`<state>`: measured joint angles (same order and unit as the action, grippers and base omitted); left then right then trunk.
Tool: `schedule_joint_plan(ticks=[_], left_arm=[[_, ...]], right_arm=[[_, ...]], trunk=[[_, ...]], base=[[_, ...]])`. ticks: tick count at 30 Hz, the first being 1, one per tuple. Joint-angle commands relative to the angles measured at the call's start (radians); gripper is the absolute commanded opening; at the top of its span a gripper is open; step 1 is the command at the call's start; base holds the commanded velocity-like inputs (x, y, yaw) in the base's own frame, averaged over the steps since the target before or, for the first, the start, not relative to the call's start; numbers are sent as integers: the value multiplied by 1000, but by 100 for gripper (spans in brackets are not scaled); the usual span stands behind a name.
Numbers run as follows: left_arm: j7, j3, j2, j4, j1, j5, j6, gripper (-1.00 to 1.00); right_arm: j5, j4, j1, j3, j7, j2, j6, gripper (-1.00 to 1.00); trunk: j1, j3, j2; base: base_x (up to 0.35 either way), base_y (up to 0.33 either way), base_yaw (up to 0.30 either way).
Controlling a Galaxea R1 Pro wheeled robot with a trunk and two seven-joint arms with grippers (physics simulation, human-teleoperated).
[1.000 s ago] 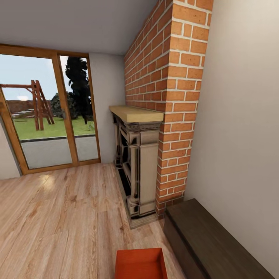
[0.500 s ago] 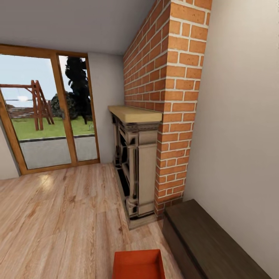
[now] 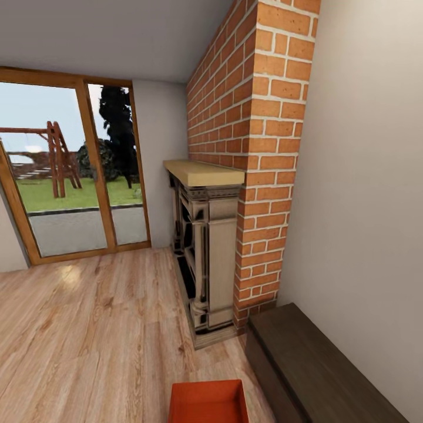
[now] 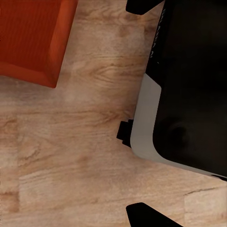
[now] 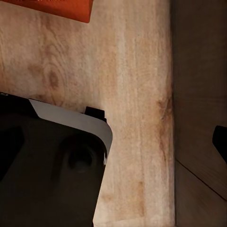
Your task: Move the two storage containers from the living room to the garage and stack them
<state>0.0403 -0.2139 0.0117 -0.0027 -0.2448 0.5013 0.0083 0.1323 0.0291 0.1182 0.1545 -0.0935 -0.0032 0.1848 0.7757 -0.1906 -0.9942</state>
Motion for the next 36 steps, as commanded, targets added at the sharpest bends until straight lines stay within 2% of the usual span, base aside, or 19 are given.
schedule_joint_plan(ticks=[1, 18, 36], left_arm=[[3, -9, 0, 0, -1, 8, 1, 100], [3, -9, 2, -4, -1, 10, 1, 100], [3, -15, 7, -11, -1, 5, 0, 100]], right_arm=[[11, 3, 1, 3, -6, 0, 4, 100], [5, 3, 1, 5, -9, 7, -2, 100], [5, 3, 1, 2, 0, 8, -8, 100]], trunk=[[0, -1, -1], [0, -3, -1], [0, -30, -1]], base=[[15, -6, 0], [2, -1, 0], [0, 0, 0]])
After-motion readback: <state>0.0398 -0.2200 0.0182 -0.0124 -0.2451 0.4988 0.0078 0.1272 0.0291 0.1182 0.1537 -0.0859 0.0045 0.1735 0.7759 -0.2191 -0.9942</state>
